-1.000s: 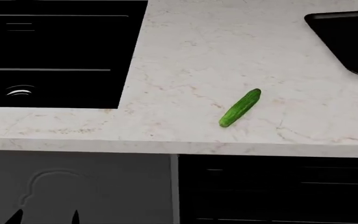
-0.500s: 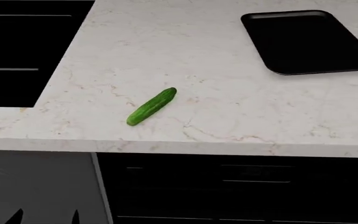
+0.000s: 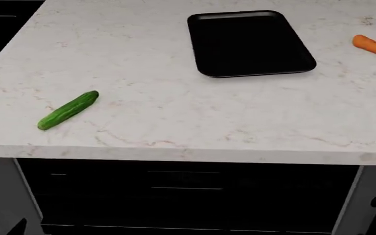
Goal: Place the two vegetables and bowl onto the tray for setting up a vegetable dip station.
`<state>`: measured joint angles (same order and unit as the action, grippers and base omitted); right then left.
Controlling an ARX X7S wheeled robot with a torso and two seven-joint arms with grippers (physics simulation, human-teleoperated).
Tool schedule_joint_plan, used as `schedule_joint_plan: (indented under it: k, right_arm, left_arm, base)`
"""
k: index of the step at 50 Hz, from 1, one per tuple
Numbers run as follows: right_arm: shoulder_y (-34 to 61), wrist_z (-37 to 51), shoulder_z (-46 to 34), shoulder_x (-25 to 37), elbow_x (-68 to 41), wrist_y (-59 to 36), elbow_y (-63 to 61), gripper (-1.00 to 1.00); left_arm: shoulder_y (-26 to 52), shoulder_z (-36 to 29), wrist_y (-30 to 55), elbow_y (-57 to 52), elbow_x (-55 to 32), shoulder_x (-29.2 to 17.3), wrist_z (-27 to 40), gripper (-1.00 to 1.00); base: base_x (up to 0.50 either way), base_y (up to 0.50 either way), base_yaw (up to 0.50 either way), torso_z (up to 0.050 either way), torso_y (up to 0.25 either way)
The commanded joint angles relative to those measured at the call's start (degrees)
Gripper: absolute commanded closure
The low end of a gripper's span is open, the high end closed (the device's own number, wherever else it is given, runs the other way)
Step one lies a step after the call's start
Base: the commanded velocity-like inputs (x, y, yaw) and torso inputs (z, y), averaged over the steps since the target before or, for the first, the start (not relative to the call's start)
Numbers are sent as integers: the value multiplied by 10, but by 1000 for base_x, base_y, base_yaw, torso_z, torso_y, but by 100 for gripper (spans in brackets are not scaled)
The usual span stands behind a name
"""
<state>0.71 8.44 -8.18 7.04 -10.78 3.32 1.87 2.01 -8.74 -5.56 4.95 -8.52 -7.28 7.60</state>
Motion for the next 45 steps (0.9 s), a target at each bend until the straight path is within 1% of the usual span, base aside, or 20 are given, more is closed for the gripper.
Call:
schedule_joint_plan:
  k: [1,4,6,16,19,20,21,22,23,26,27,28,30,34,37,39,42,43,44,45]
  right_arm:
    - [1,5,-5,5,-6,1,2,-100]
    - [2,7,-7,6,-7,1,2,-100]
    - [2,8,-8,6,-8,-1,-1,-100]
    - [-1,14,-13,10,-8,5,-4,-100]
    - [-3,11,-15,13,-16,-1,-15,-100]
    - [-4,13,-17,16,-17,-20,-30,-100]
    - [-3,26,-26,23,-6,-66,-65,-100]
    - [-2,29,-27,25,-7,-79,-77,-100]
    - [4,34,-23,33,-24,-131,-128,-100]
    - [12,42,-8,56,-64,-203,-252,-100]
    - [25,48,-1,66,-77,-243,-284,-100]
    - [30,50,1,70,-82,-255,-300,-100]
    - [67,68,7,87,-97,-327,-358,-100]
    - [134,93,24,105,-128,-429,-426,-100]
    - [179,106,44,112,-154,-487,-451,-100]
    - [224,117,54,116,-176,-539,-464,-100]
    - [306,127,61,120,-206,-618,-457,-100]
    - [334,120,73,116,-225,-636,-443,-100]
    - [347,120,71,117,-227,-645,-436,-100]
    - [377,118,66,119,-228,-661,-414,-100]
  left_arm:
    - [11,-6,-23,34,-4,-1,0,-100]
    - [-10,-8,11,-23,-7,-7,10,-100]
    - [-16,-9,21,-40,-8,-10,14,-100]
    - [-20,-13,29,-54,-12,-16,19,-100]
    - [-20,-9,33,-59,-30,-18,10,-100]
    - [-22,-9,34,-63,-34,-18,9,-100]
    - [-25,-10,43,-73,-52,-20,-1,-100]
    - [-26,-10,45,-78,-59,-20,-5,-100]
    - [-24,-13,71,-109,-50,-25,9,-100]
    - [-23,-13,148,-226,-58,-48,30,-100]
    - [-16,-8,170,-262,-64,-55,37,-100]
    - [-13,-6,181,-279,-67,-58,42,-100]
    - [21,3,263,-343,-83,-69,66,-100]
    - [80,12,354,-405,-112,-73,89,-100]
    - [118,14,405,-429,-130,-74,100,-100]
    - [160,22,460,-442,-150,-70,116,-100]
    - [230,14,517,-422,-155,-65,129,-100]
    - [257,12,532,-406,-160,-62,128,-100]
    - [270,11,539,-396,-163,-61,127,-100]
    - [299,10,550,-372,-165,-57,123,-100]
  base:
    - [0,-500,0,0,0]
    - [0,-500,0,0,0]
    - [0,-500,0,0,0]
    - [0,-500,0,0,0]
    - [0,-154,0,0,0]
    - [0,0,0,0,0]
    - [0,0,0,0,0]
    - [0,0,0,0,0]
    - [0,0,0,0,0]
    - [0,0,0,0,0]
    - [0,0,0,0,0]
    - [0,0,0,0,0]
    - [0,0,0,0,0]
    - [0,0,0,0,0]
    - [0,0,0,0,0]
    - [0,0,0,0,0]
    - [0,0,0,0,0]
    - [0,0,0,0,0]
    - [0,0,0,0,0]
    - [0,0,0,0,0]
